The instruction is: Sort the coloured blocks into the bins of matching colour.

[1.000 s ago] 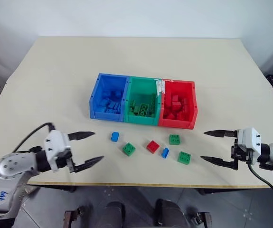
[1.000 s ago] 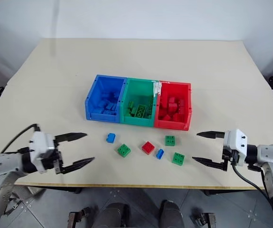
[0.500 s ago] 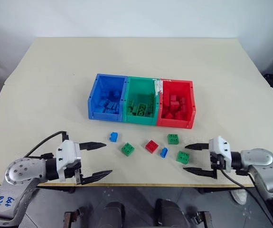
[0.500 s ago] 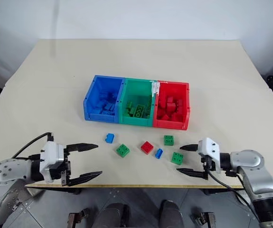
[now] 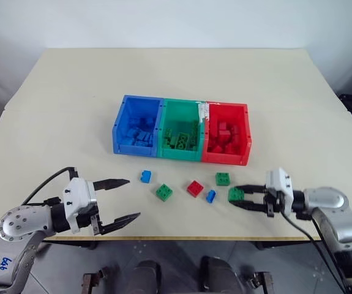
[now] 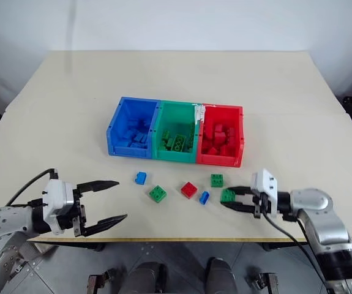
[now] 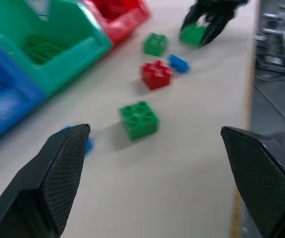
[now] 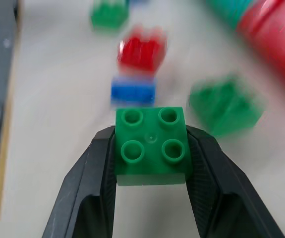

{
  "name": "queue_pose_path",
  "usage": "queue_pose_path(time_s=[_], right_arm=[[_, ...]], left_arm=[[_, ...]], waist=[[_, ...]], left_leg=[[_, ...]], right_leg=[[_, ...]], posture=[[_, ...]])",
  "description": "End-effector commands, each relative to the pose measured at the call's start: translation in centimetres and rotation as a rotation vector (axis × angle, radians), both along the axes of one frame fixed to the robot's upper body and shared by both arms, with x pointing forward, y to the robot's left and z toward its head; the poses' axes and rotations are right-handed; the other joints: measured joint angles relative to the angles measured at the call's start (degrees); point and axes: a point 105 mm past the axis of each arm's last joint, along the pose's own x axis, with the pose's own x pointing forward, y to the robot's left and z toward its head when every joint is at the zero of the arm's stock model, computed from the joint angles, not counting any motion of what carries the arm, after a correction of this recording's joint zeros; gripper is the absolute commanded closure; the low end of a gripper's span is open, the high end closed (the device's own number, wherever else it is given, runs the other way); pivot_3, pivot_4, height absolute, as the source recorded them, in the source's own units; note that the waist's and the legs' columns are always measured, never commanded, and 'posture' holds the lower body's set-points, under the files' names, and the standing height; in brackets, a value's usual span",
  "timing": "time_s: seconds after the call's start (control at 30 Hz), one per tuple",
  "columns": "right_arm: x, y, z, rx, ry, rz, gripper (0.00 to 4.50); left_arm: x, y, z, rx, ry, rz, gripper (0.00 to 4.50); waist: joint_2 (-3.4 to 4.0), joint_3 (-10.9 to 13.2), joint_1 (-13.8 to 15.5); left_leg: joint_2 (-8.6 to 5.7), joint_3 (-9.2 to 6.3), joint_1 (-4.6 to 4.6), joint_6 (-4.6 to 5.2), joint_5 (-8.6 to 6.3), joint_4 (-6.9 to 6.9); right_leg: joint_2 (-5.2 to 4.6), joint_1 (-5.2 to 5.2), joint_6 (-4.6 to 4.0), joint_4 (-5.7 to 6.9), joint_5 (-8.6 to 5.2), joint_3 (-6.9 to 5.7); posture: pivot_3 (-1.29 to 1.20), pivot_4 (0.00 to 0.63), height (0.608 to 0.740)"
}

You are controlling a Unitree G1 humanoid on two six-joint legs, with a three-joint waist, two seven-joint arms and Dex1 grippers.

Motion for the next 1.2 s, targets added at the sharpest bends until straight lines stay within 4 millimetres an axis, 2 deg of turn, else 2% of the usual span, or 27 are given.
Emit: queue_pose_path(time_s=[0.03, 0.13, 0.2, 0.3, 0.4, 0.43, 0.5, 0.57, 0.67, 0.73, 0.83, 0.97, 1.1, 1.2], right_arm=[[2.0, 3.2, 4.3, 0.121, -0.092, -0.016, 3.02], [5.5, 6.6, 6.6, 0.153, -0.17, -0.083, 3.02], [6.6, 8.3, 7.5, 0.162, -0.185, -0.073, 3.02], [8.8, 9.9, 8.3, 0.172, -0.2, -0.113, 3.02], [9.9, 10.8, 8.3, 0.157, -0.221, -0.135, 3.02], [10.1, 10.9, 8.3, 0.158, -0.227, -0.137, 2.3], [10.3, 10.8, 8.6, 0.168, -0.243, -0.147, 1.74], [10.3, 10.0, 8.9, 0.175, -0.269, -0.158, 1.03], [9.5, 7.8, 8.6, 0.182, -0.281, -0.167, 0.1], [8.0, 6.3, 8.2, 0.183, -0.295, -0.135, 0.04], [4.9, 3.1, 6.9, 0.184, -0.254, -0.068, 0.04], [2.1, -2.0, 3.6, 0.042, -0.207, -0.097, 0.04], [0.4, -5.8, 1.2, -0.077, -0.129, -0.146, 0.04], [0.0, -7.3, -0.4, -0.159, -0.069, -0.149, 0.04]], left_arm=[[-0.3, 1.6, 1.0, -0.043, -0.035, 0.101, 0.0], [-0.9, 3.4, 0.4, -0.037, -0.017, 0.189, 0.0], [-1.3, 4.1, 0.2, -0.033, -0.007, 0.222, 0.0], [-1.5, 4.5, 0.2, -0.032, -0.009, 0.25, 0.0], [-1.5, 4.5, 0.2, -0.032, -0.014, 0.255, 0.0], [-1.5, 4.4, 0.3, -0.031, -0.015, 0.254, 0.0], [-1.4, 4.0, 0.4, -0.032, -0.022, 0.242, 0.0], [-1.3, 3.4, 0.6, -0.036, -0.024, 0.221, 0.0], [-0.8, 2.7, 0.8, -0.042, -0.026, 0.186, 0.0], [-0.5, 2.3, 0.8, -0.039, -0.026, 0.16, 0.0], [0.2, 1.4, 0.9, -0.034, -0.028, 0.11, 0.0], [0.8, 0.0, 0.7, -0.02, -0.025, 0.028, 0.0], [1.1, -1.5, 0.6, -0.037, 0.004, -0.069, 0.0], [1.5, -2.4, 0.5, -0.055, 0.032, -0.113, 0.0]], waist=[[-0.01, 0.0, -0.3], [0.01, 0.0, -0.5], [0.0, 0.0, -0.5], [-0.01, 0.0, 0.4], [-0.01, 0.0, 0.3], [-0.01, 0.0, 0.2], [-0.01, 0.0, -0.1], [0.0, 0.0, -0.2], [-0.01, 0.0, 0.0], [-0.04, 0.0, 0.3], [-0.03, 0.0, 0.6], [-0.02, 0.0, 0.4], [-0.03, 0.0, -0.1], [-0.03, 0.0, -0.2]], left_leg=[[0.06, -0.03, 0.06, -0.05, 0.0, -0.02], [0.07, -0.02, 0.11, -0.11, -0.01, -0.03], [0.03, -0.02, 0.07, -0.11, -0.01, -0.03], [-0.06, -0.14, -0.22, -0.07, -0.02, 0.03], [-0.15, -0.15, -0.33, 0.0, -0.06, 0.09], [-0.16, -0.14, -0.33, 0.02, -0.07, 0.08], [-0.15, -0.1, -0.33, 0.02, -0.07, 0.02], [-0.12, -0.04, -0.33, 0.01, -0.07, -0.02], [-0.1, 0.01, -0.34, 0.0, -0.06, -0.01], [-0.11, -0.01, -0.34, 0.01, -0.07, -0.01], [-0.15, 0.0, -0.37, 0.06, -0.09, -0.02], [-0.14, 0.11, -0.29, 0.08, -0.1, -0.01], [-0.04, 0.29, -0.17, 0.06, -0.1, -0.01], [0.0, 0.52, 0.03, 0.05, -0.09, 0.0]], right_leg=[[0.04, 0.0, -0.04, 0.01, 0.01, 0.0], [0.08, -0.03, -0.1, 0.13, -0.02, 0.03], [0.06, -0.08, -0.12, 0.16, -0.03, 0.04], [0.01, -0.25, -0.13, 0.17, -0.02, -0.01], [-0.07, -0.33, -0.14, 0.22, -0.02, 0.0], [-0.07, -0.33, -0.14, 0.22, -0.02, 0.0], [-0.06, -0.38, -0.14, 0.22, -0.02, 0.0], [-0.04, -0.43, -0.14, 0.23, -0.02, 0.02], [-0.03, -0.46, -0.14, 0.27, -0.02, 0.04], [-0.03, -0.44, -0.14, 0.24, -0.02, 0.03], [-0.06, -0.42, -0.14, 0.21, -0.02, 0.02], [-0.05, -0.36, -0.12, 0.16, -0.01, 0.05], [-0.02, -0.35, -0.12, 0.18, -0.01, 0.1], [-0.01, -0.34, -0.1, 0.27, 0.0, 0.3]], posture=[[0.0, 0.15, 0.74], [0.0, 0.15, 0.74], [0.0, 0.15, 0.74], [0.0, 0.15, 0.74], [0.0, 0.15, 0.74], [0.0, 0.15, 0.74], [0.0, 0.15, 0.74], [0.0, 0.15, 0.74], [0.0, 0.15, 0.74], [0.0, 0.15, 0.74], [0.0, 0.15, 0.74], [0.0, 0.15, 0.74], [0.0, 0.15, 0.74], [0.0, 0.15, 0.74]])
